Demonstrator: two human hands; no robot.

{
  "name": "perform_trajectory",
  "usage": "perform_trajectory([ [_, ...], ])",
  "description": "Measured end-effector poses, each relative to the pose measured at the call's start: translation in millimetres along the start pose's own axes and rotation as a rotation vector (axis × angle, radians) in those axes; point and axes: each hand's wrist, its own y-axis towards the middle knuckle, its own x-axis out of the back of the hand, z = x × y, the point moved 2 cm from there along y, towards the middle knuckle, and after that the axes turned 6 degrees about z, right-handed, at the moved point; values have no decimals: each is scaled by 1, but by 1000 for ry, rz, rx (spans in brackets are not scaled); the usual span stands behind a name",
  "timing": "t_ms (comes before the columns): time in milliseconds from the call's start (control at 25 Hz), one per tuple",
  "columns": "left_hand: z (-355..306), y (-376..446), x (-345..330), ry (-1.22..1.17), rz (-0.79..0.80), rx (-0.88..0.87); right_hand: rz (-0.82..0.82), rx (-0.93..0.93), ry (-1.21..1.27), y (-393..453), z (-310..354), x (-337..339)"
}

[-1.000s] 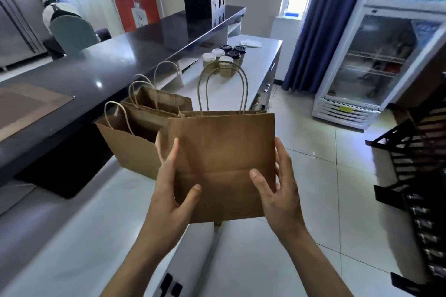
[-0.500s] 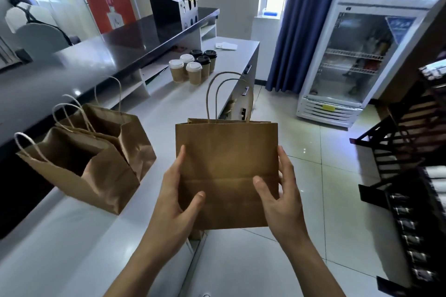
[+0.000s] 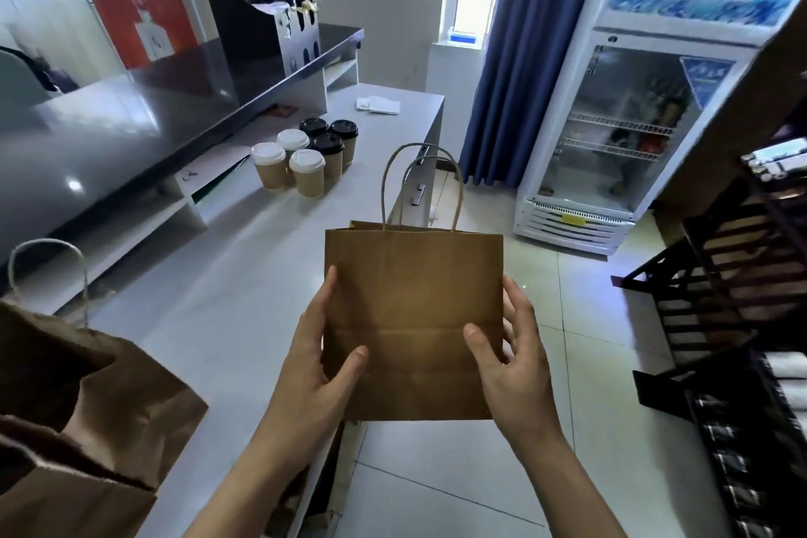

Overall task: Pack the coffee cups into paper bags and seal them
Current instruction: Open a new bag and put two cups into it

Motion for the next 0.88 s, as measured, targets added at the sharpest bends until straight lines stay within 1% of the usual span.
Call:
perform_trajectory([
  [120, 4, 52, 6, -27, 11, -18, -25, 10, 0, 46, 6, -6],
  [280, 13, 104, 6, -29, 24, 5, -18, -7, 6, 97, 3, -11],
  [440, 25, 153, 0, -16, 11, 26, -5, -36, 21, 150, -13, -12],
  [640, 34, 220, -19, -2, -33, 69, 54, -54, 58, 234, -35, -6],
  [880, 36, 316, -63, 0, -105, 140, 144, -75, 104, 355, -57, 22],
])
